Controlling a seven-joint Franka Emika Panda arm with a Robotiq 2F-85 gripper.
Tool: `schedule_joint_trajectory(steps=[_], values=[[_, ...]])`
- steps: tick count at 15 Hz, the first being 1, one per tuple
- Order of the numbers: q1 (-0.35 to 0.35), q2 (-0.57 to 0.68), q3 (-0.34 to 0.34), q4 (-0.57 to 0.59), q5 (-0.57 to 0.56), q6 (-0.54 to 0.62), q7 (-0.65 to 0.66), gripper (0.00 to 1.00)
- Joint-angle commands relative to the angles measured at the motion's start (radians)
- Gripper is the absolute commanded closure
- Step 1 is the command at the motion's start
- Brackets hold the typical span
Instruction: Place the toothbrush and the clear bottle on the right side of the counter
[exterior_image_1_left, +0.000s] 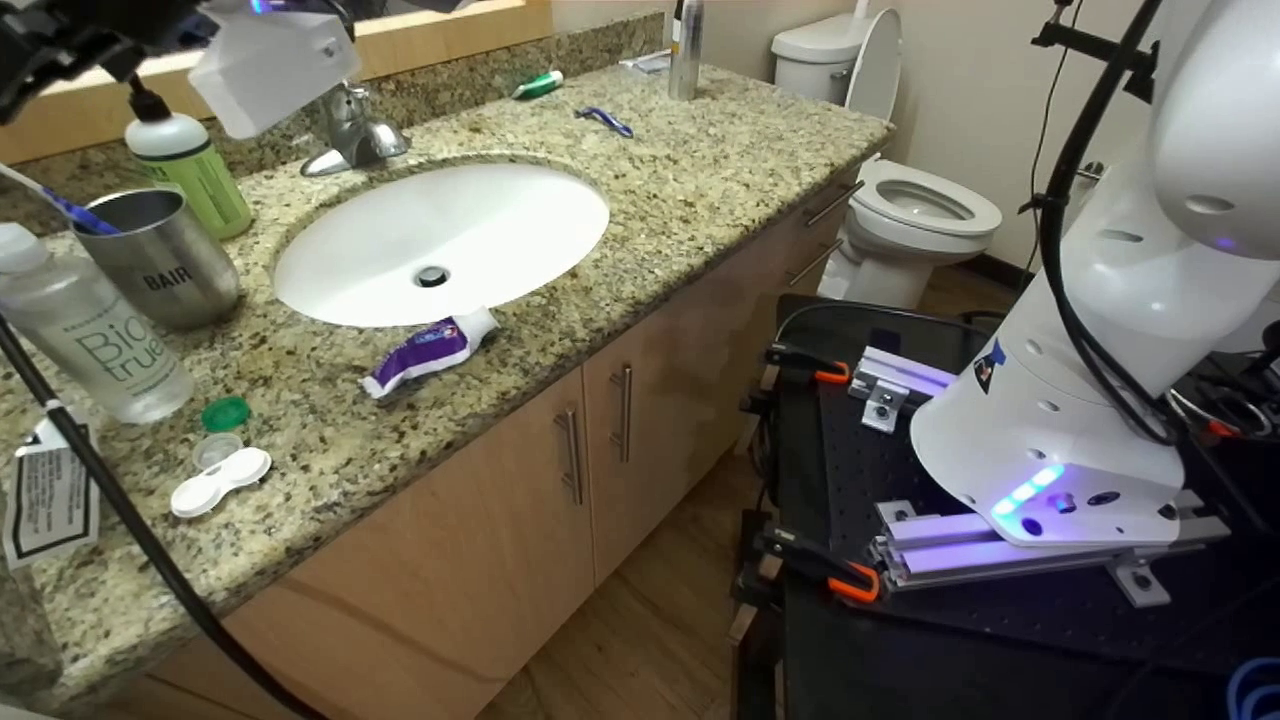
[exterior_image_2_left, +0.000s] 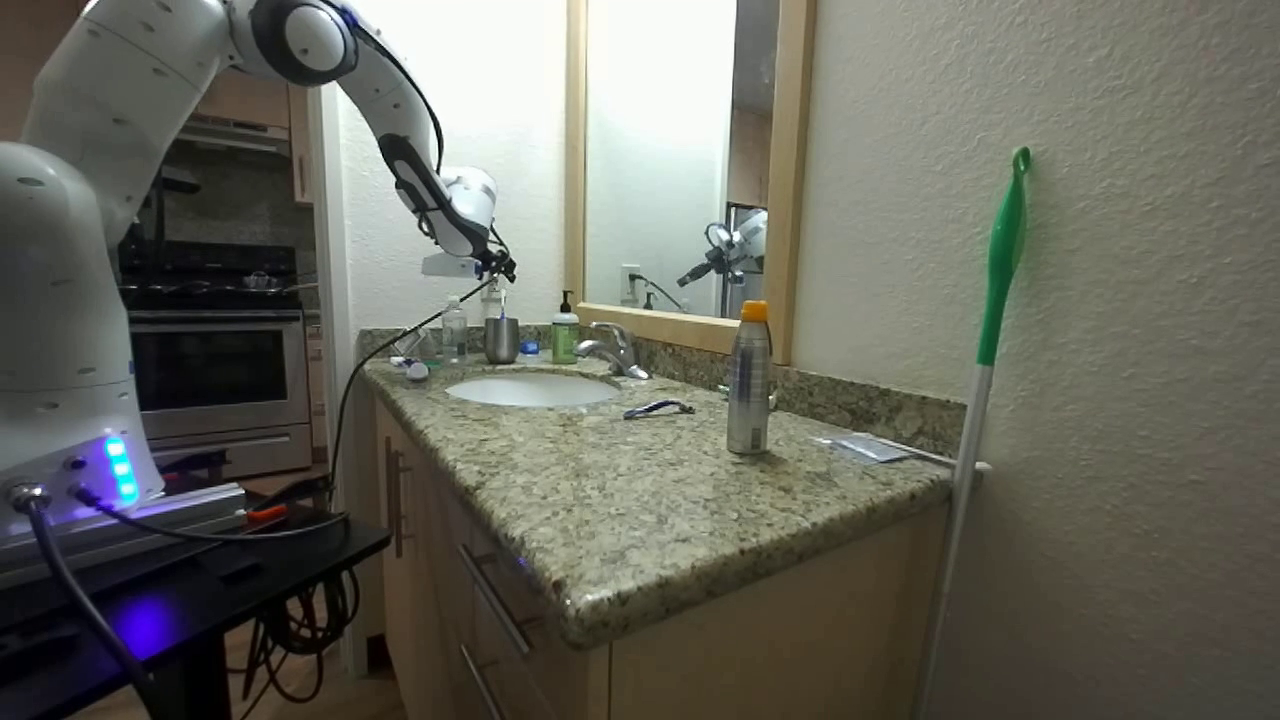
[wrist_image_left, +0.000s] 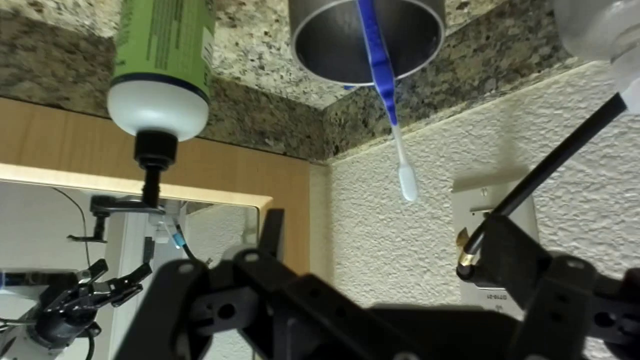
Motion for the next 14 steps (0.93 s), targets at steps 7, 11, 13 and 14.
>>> schedule_joint_trajectory(steps=[7,11,13,14], values=[[0.042,0.123,0.007,0.044,-0.038,-0.05,-0.001,0.0],[0.011,0.232,0.145,0.184,-0.253,-0.172,0.192,0.0],[0.031,0.177,0.108,0.134,-0.222,-0.17,0.183,0.0],[0.031,0.198,0.126,0.153,-0.262,-0.201,0.217,0.0]])
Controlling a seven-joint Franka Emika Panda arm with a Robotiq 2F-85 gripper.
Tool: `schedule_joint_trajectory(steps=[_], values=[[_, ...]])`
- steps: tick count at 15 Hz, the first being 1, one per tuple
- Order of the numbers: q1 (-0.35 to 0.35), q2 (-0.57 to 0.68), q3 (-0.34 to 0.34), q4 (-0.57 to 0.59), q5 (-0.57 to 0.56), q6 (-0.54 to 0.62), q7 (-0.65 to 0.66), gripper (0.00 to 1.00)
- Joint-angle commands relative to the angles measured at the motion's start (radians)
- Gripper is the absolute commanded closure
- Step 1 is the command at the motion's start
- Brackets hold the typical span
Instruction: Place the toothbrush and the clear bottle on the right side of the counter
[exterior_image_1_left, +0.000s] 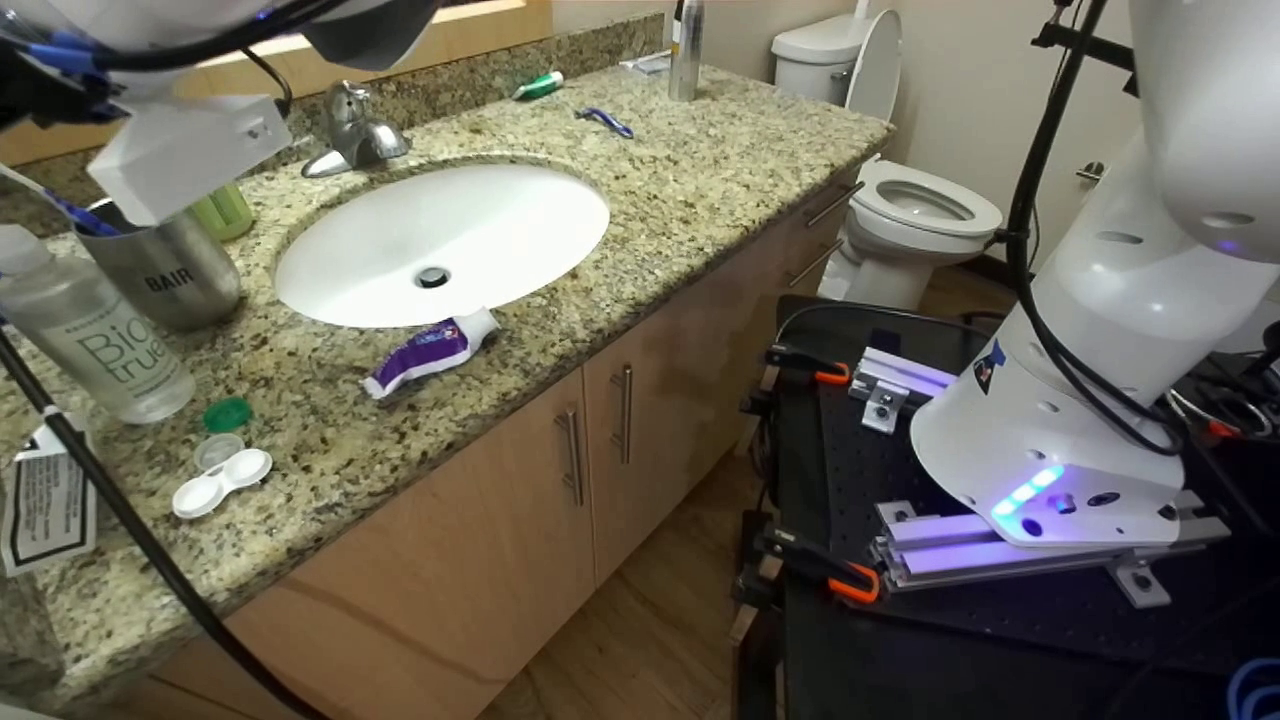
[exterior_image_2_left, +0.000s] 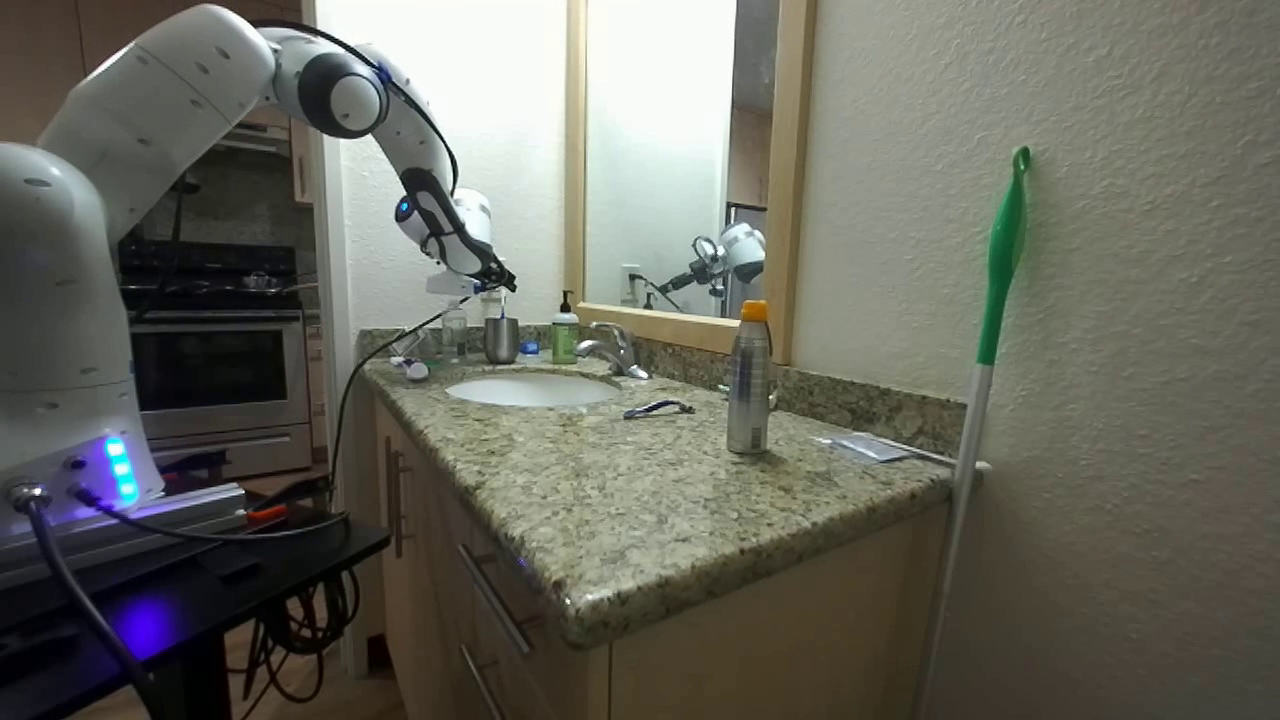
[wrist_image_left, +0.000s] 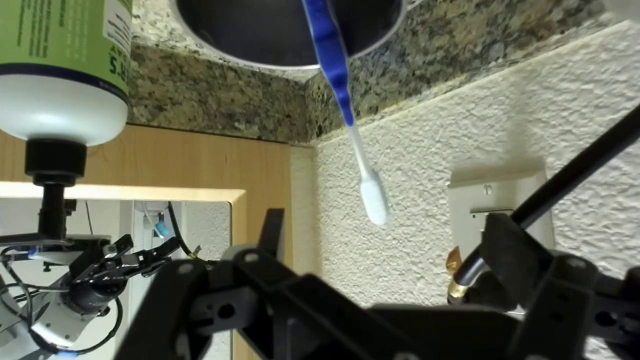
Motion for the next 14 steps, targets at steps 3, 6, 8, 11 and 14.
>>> schedule_joint_trajectory(steps=[3,6,8,11,14], values=[[-0.001,0.034,0.011,0.023,-0.016,-0.014,0.007,0.0],[0.003,0.007,-0.014,-0.003,0.043,-0.022,-0.011,0.26],[0.006,-0.006,-0.031,-0.017,0.096,-0.022,-0.028,0.31],[0.003,-0.01,-0.043,-0.025,0.173,-0.019,-0.063,0.53],[0.0,-0.013,-0.039,-0.027,0.224,-0.014,-0.09,0.73]])
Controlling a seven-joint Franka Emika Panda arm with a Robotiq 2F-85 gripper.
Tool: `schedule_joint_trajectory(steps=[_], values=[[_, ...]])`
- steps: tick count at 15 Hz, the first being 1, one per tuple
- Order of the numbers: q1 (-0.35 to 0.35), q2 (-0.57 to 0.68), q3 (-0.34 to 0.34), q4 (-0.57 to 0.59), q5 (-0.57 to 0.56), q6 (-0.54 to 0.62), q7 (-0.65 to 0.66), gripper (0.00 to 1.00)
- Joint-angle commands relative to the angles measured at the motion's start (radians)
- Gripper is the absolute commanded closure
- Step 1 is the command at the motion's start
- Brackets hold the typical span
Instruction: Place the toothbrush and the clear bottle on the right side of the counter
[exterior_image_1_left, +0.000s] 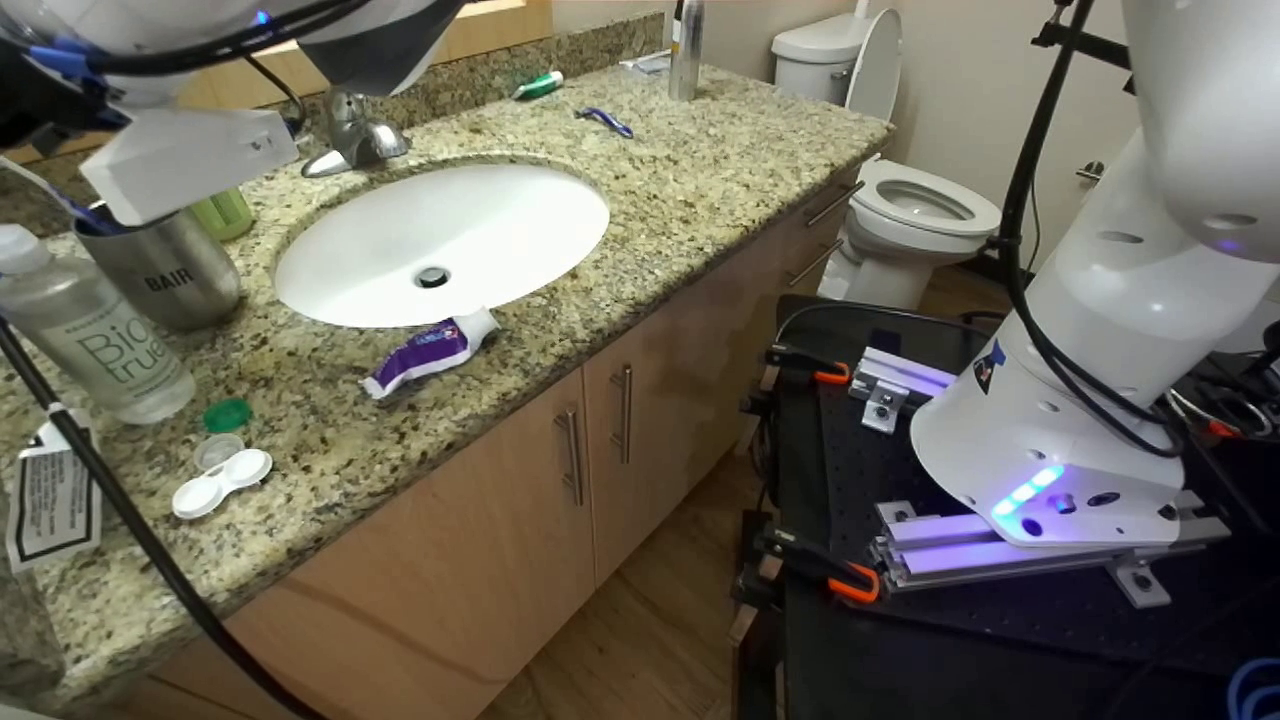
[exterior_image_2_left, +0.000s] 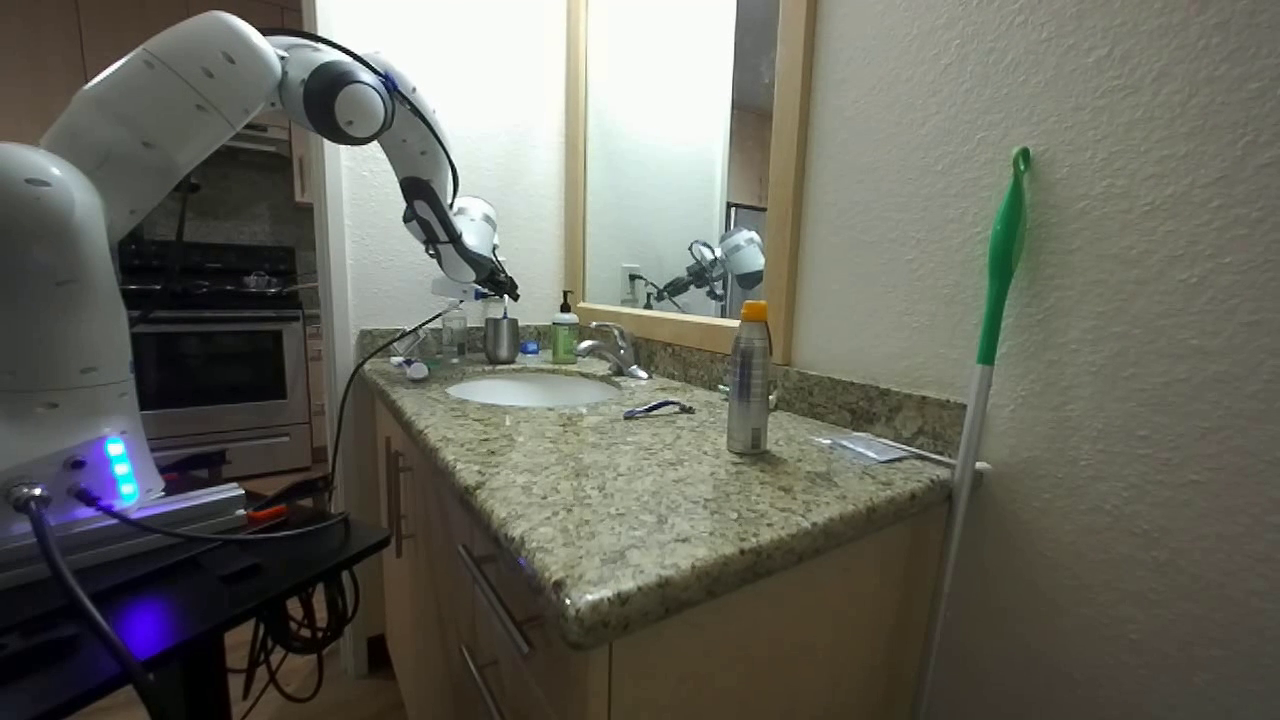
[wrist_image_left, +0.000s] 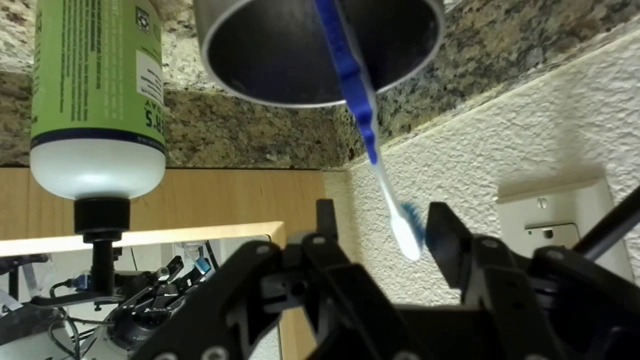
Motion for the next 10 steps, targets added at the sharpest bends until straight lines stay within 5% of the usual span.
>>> schedule_joint_trajectory(steps=[1,4,10], values=[[-0.004,-0.044,-0.009,-0.039,0.06,0.003,-0.028,0.81],[-0.006,-0.047,-0.005,-0.037,0.077,0.002,-0.028,0.99],[-0.025,-0.1,0.009,-0.032,0.077,-0.015,0.01,0.97]])
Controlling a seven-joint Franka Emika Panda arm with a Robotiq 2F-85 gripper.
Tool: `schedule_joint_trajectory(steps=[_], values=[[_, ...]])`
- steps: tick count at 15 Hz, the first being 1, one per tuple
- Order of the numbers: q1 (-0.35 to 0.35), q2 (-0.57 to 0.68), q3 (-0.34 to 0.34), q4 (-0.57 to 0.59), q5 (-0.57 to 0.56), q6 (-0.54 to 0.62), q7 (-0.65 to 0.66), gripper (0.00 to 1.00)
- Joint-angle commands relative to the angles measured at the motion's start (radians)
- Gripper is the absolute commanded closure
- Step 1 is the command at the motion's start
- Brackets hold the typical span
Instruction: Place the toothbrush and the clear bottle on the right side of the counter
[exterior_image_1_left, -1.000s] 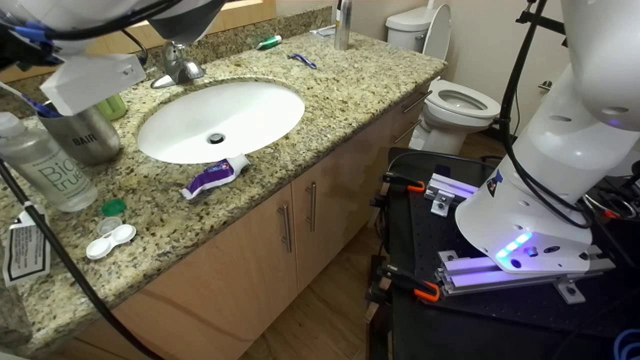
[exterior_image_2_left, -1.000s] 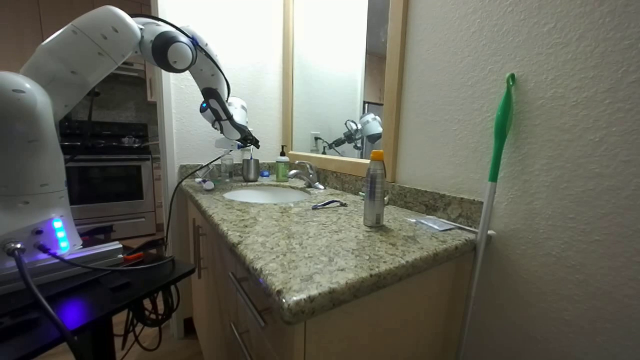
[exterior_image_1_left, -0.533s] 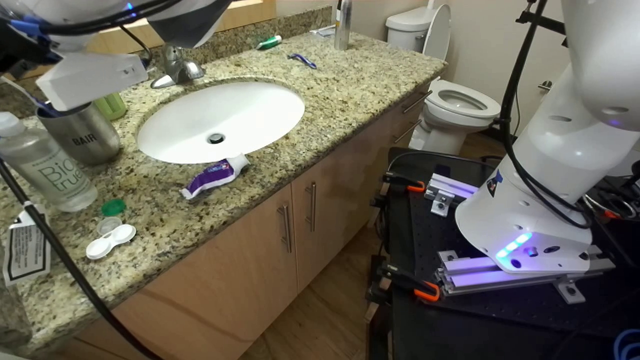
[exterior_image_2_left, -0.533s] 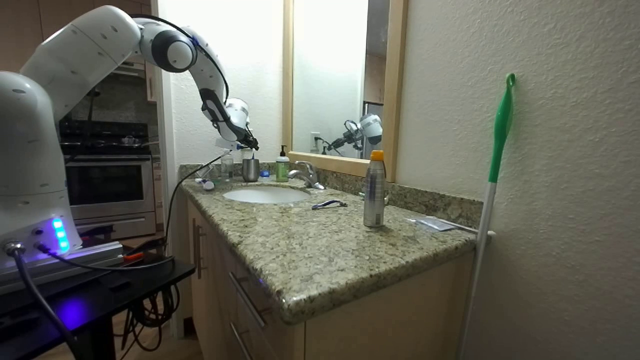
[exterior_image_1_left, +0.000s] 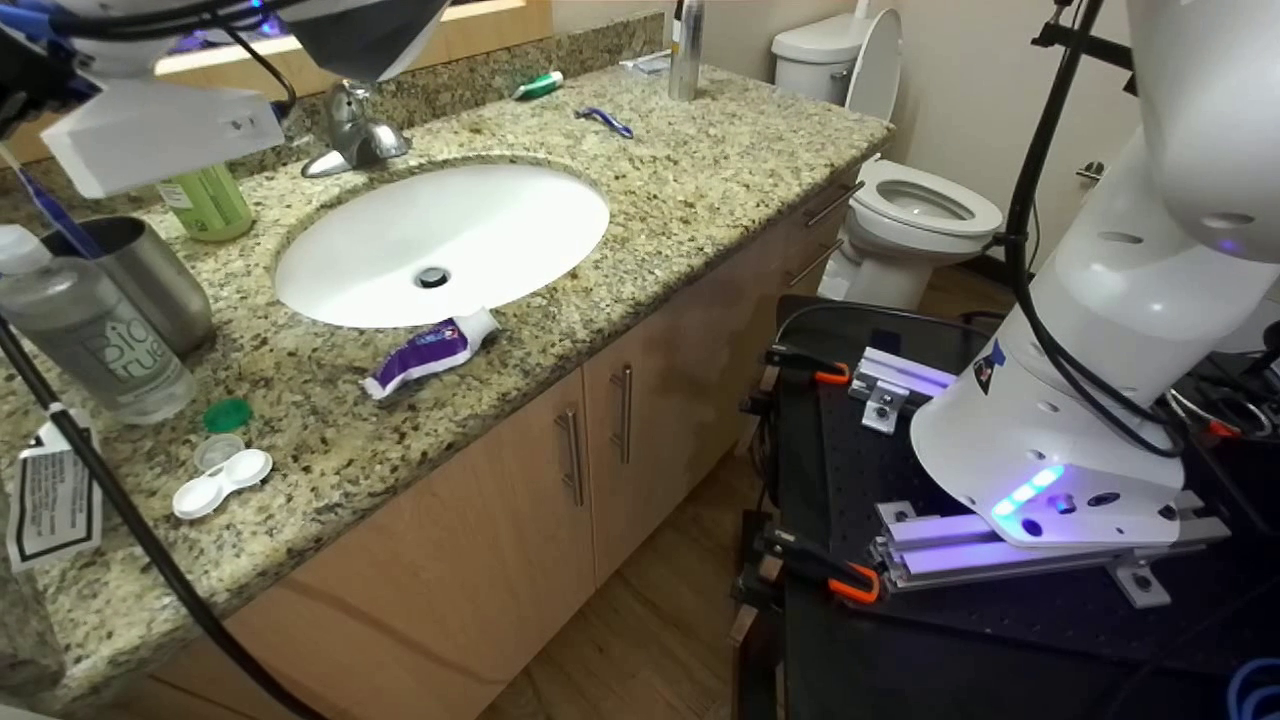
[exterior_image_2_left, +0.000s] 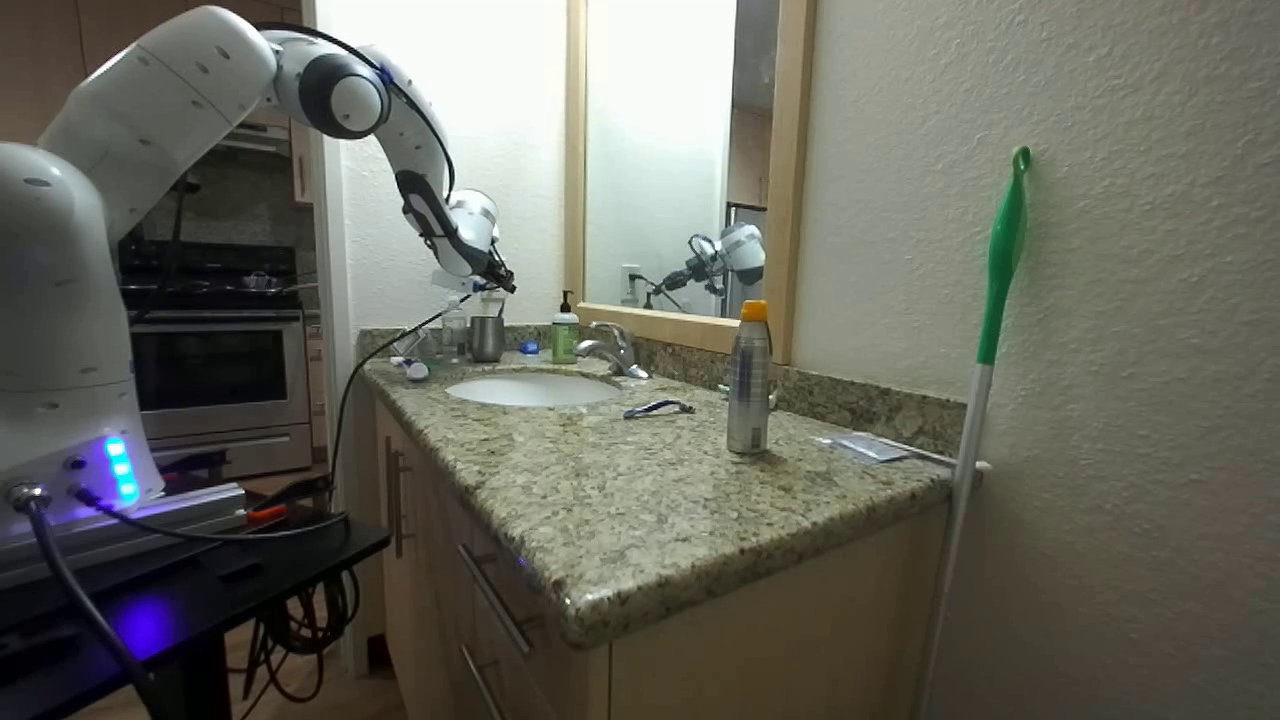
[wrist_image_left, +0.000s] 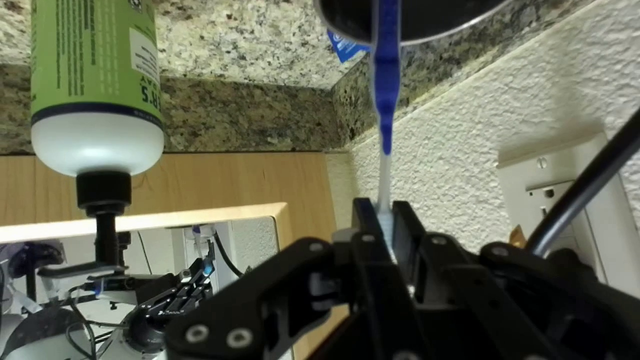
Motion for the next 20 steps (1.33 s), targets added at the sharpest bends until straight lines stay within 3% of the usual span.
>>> schedule_joint_trajectory(steps=[1,5,9,15,20], values=[[-0.03,-0.086,0.012,-0.025,-0.007,-0.017,0.037,0.97],[-0.079,-0.208,0.029,-0.039,-0.027,-0.006,0.104,0.97],[-0.16,-0.398,-0.001,-0.117,0.018,-0.032,0.14,0.97],[-0.349,-0.691,-0.138,-0.406,0.303,0.042,0.064,0.97],[-0.48,-0.799,-0.291,-0.666,0.501,0.255,0.016,0.97]])
